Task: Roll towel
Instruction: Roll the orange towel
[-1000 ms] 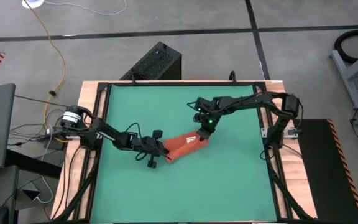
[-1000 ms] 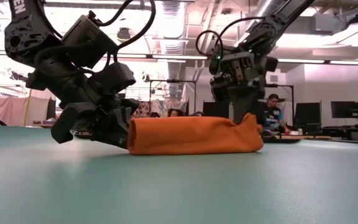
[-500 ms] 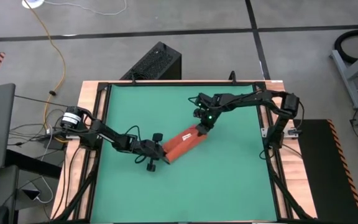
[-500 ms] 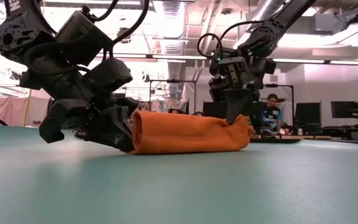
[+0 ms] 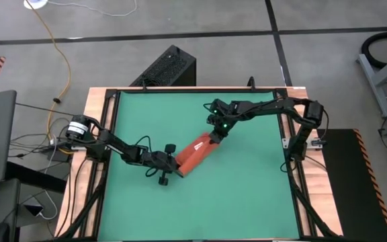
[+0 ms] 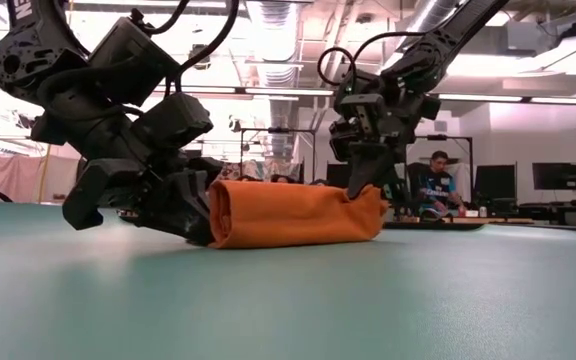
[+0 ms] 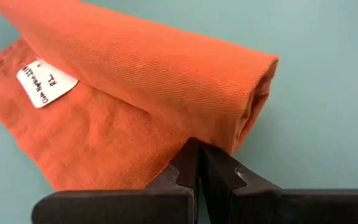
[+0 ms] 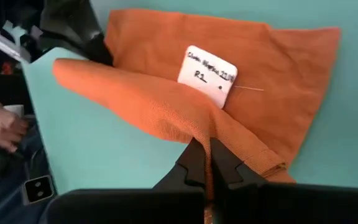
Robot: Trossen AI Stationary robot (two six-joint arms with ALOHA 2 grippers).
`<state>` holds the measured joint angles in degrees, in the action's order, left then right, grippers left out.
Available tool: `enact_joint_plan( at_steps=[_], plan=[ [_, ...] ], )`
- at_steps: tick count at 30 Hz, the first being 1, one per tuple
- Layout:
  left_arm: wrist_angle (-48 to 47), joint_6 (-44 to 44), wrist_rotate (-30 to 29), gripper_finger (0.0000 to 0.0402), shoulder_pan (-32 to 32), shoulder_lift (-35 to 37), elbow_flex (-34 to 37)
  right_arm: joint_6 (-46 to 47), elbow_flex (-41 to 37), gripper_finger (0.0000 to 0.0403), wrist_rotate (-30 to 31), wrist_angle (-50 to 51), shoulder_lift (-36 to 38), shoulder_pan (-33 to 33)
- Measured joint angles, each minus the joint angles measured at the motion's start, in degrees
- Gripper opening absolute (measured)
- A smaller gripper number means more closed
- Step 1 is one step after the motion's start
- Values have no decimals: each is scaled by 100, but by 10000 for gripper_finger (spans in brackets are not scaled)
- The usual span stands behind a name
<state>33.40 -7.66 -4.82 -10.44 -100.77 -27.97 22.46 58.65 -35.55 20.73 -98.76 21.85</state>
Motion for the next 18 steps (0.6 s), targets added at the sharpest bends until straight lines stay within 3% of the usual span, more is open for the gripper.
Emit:
enact_joint_plan(
  at_steps=[6,13,18],
  plan=[
    [-897,-10,-9,0,-99,113,-413,2,-1,9,148,-60,-307,-33],
    [-2455,288,-254,0,-474,878,-877,-26,7,9,76,-325,-742,-211],
    [-2989,286,-585,0,-687,1308,-930,-31,109,10,145,-421,-741,-347]
  ],
)
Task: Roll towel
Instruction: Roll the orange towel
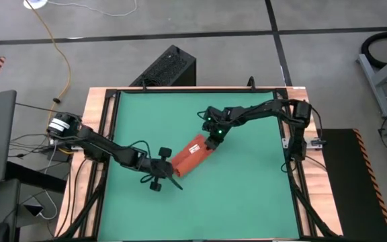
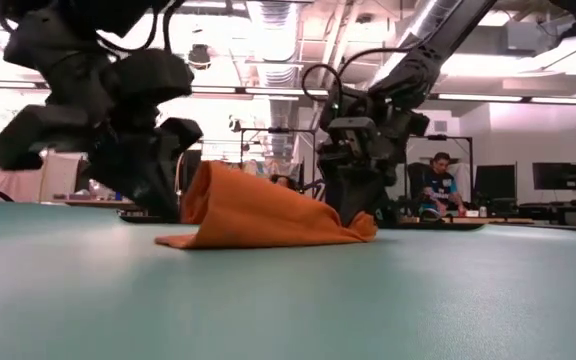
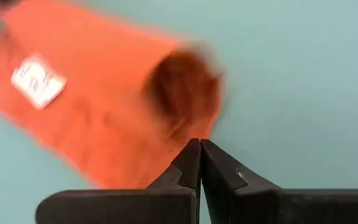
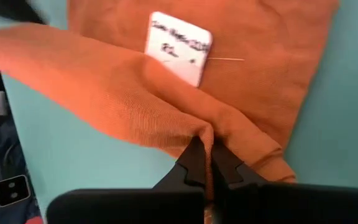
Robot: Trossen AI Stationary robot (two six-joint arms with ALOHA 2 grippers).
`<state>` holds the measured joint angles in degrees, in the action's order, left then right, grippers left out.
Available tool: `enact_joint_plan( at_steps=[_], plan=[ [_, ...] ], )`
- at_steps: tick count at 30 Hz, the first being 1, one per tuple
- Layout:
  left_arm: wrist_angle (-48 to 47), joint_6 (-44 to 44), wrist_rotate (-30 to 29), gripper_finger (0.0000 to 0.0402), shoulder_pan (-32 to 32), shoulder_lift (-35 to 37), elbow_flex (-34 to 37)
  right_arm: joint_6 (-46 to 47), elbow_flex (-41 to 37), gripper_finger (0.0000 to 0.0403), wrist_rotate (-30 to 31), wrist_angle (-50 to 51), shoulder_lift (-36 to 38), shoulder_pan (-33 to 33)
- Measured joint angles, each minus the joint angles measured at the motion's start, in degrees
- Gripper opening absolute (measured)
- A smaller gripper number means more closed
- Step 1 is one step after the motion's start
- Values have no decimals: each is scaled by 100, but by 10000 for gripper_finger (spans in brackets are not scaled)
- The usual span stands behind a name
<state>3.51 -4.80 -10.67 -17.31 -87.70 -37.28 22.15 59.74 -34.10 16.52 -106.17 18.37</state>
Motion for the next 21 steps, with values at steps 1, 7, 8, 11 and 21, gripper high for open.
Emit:
enact_joint_plan(
  at_steps=[1,7,8,11,21],
  plan=[
    [-198,2,-142,0,-33,36,5,-2,55,10,21,25,4,-46],
    [-895,22,-1387,0,-163,262,7,-154,562,10,135,524,3,-280],
    [-861,14,-1496,0,-163,276,7,-160,634,10,160,595,-2,-319],
    [-380,-239,-1318,0,-149,244,49,-166,833,10,163,703,-2,-402],
    [1416,-833,-434,0,83,-453,471,-166,1143,11,231,1021,-2,-433]
  ],
)
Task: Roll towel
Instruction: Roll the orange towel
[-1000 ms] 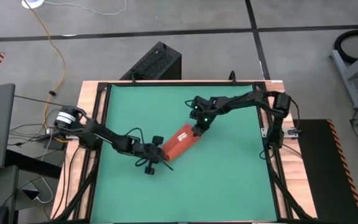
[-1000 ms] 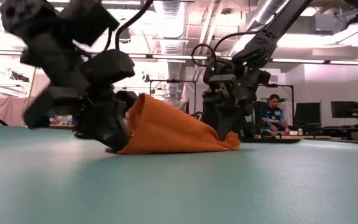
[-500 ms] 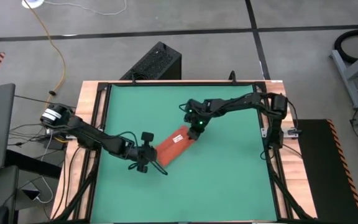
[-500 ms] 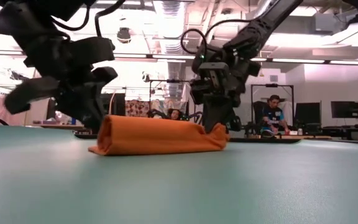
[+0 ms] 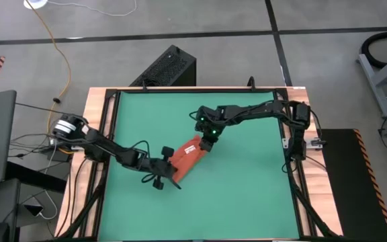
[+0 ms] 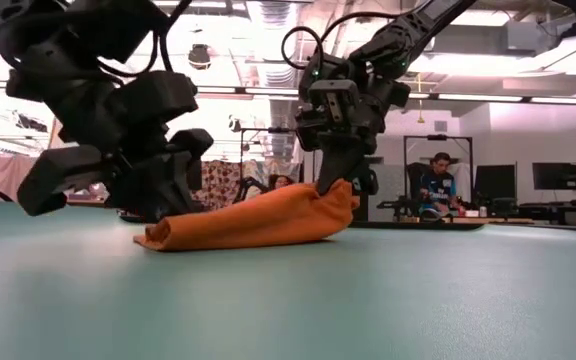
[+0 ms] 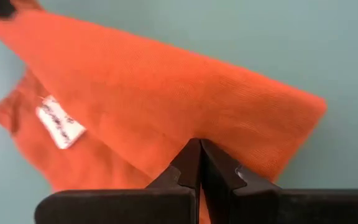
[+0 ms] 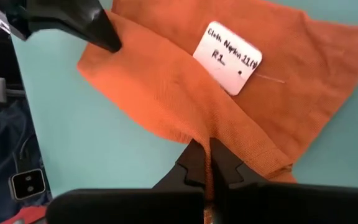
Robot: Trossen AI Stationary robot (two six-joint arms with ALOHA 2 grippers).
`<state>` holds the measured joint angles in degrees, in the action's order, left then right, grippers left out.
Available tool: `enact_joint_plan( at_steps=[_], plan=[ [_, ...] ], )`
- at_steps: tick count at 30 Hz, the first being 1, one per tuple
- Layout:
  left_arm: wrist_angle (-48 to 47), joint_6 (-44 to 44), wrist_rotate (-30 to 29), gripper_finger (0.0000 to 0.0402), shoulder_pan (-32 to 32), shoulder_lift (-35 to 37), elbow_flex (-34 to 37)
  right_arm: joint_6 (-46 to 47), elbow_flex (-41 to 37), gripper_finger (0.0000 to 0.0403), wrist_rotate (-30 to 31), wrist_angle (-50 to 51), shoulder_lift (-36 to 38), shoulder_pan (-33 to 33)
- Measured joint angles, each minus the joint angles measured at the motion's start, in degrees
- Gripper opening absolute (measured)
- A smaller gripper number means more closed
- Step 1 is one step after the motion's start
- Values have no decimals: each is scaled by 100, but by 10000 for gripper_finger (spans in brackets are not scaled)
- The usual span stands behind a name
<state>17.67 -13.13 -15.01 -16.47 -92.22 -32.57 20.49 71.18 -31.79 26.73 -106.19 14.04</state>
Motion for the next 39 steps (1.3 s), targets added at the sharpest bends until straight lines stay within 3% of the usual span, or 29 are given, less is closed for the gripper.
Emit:
enact_joint_plan(
  at_steps=[5,9,13,18,21,31,36,39],
  plan=[
    [-417,198,154,0,-10,104,-25,-38,0,11,-3,214,0,-10],
    [-937,176,-397,0,-131,686,-20,-140,0,11,0,280,0,-19],
    [-818,-516,-907,0,3,1140,33,-168,0,11,0,299,0,-13],
    [160,-868,120,0,764,927,491,-166,0,11,-50,304,0,-29],
    [373,-877,426,0,1033,656,566,-168,0,11,-123,294,0,-43],
    [981,-713,1061,0,1063,-347,491,-181,0,11,-604,305,20,-148],
    [871,-509,1779,0,991,-449,362,-195,93,10,-930,399,31,-134],
    [769,-520,1837,0,926,-451,247,-239,103,10,-899,440,3,-26]
  ],
)
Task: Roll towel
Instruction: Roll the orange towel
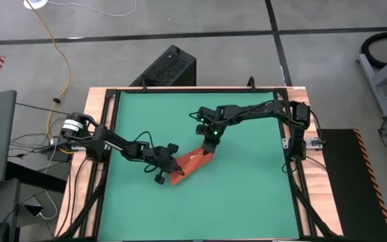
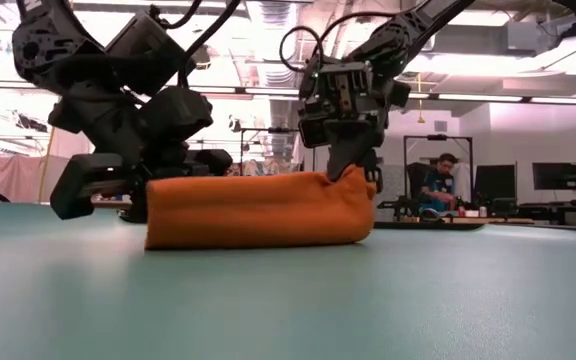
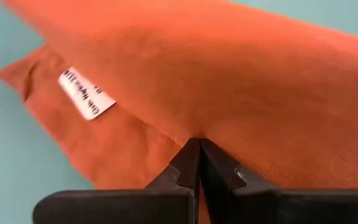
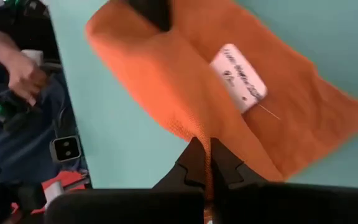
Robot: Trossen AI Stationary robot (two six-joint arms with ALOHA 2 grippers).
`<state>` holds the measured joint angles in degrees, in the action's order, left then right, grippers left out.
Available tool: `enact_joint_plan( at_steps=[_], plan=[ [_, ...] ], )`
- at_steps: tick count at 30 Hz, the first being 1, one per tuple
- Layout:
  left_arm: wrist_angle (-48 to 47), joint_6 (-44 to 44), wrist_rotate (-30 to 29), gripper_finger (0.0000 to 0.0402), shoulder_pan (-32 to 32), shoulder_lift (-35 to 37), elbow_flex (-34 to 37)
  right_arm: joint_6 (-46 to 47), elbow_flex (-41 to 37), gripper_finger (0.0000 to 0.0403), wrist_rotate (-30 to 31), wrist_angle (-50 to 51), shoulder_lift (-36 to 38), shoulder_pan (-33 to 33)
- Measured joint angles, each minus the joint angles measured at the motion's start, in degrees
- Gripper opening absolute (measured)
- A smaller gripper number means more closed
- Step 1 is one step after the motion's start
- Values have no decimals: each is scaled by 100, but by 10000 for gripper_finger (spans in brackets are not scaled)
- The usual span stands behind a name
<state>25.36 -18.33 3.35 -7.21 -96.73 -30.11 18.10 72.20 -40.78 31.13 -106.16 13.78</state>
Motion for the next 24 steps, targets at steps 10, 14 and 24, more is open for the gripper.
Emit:
enact_joint_plan(
  at_steps=[10,14,24],
  plan=[
    [-189,0,191,0,-21,0,-179,-69,0,9,-8,-318,-340,212],
    [-174,13,190,0,-21,0,-179,-165,160,9,-15,-391,-435,205],
    [-184,94,194,0,-36,0,-179,-259,560,9,34,-390,-829,286]
  ],
)
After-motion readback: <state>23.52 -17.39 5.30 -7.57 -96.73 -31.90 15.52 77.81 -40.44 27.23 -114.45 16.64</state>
